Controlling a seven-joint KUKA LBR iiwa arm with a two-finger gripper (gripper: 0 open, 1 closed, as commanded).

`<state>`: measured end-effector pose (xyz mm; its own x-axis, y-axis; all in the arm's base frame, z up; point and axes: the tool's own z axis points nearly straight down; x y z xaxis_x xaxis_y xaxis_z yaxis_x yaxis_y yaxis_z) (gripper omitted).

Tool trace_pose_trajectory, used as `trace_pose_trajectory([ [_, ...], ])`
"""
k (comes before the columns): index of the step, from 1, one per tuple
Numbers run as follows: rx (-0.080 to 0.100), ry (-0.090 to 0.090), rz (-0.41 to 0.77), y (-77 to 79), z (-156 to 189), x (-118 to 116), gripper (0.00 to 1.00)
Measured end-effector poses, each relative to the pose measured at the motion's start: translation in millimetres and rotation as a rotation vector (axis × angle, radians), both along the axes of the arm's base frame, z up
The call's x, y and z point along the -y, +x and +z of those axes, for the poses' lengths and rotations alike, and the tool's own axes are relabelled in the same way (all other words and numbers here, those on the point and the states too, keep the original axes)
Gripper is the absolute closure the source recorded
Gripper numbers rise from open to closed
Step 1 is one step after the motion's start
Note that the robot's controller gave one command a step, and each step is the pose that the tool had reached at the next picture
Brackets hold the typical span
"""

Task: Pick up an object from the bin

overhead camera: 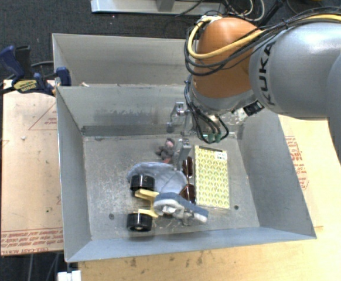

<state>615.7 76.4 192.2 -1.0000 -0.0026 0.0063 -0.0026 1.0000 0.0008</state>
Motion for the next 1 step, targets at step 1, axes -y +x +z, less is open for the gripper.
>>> trace_pose_trajectory([
  [1,0.007,0.000,-0.001,1.5,4.7,0.3,0.00],
])
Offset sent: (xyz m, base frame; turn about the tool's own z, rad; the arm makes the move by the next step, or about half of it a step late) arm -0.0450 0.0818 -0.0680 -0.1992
